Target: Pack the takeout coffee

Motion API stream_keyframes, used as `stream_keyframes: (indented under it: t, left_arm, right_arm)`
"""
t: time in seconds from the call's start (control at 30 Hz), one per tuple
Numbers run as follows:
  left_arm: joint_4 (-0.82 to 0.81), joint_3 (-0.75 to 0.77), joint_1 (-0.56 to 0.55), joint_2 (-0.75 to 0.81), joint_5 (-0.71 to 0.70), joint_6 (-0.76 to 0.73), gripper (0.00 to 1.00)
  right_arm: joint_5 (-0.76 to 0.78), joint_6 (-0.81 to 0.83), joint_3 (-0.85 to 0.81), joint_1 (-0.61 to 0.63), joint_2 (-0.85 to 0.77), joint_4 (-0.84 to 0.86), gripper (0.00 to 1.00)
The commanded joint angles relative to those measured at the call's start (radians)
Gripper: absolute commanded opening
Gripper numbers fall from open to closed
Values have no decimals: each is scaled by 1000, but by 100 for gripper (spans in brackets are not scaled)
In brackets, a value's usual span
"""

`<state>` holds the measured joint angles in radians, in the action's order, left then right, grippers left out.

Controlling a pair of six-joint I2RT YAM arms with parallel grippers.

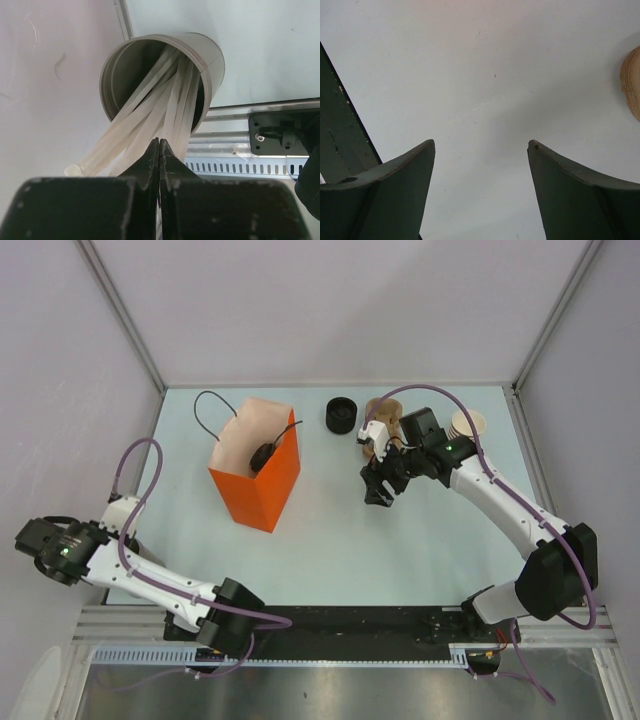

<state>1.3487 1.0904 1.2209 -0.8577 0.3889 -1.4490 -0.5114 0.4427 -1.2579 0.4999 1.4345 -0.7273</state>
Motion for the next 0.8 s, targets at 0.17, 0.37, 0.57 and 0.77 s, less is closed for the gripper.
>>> stream_keyframes:
  t: [0.17, 0.37, 0.57, 0.77]
  left_arm:
    - [119, 152, -1, -33, 169, 22, 0]
    - [118, 220, -47, -47, 245, 76, 0]
    - [118, 227, -107, -24, 268, 102, 0]
    - [118, 288, -136, -10, 288, 165, 0]
  right_arm:
    - [8, 7, -3, 6, 9, 25, 79]
    - [16, 7, -3, 6, 9, 23, 79]
    - [19, 8, -1, 6, 9, 23, 78]
    - [19, 10, 0, 6, 10, 23, 78]
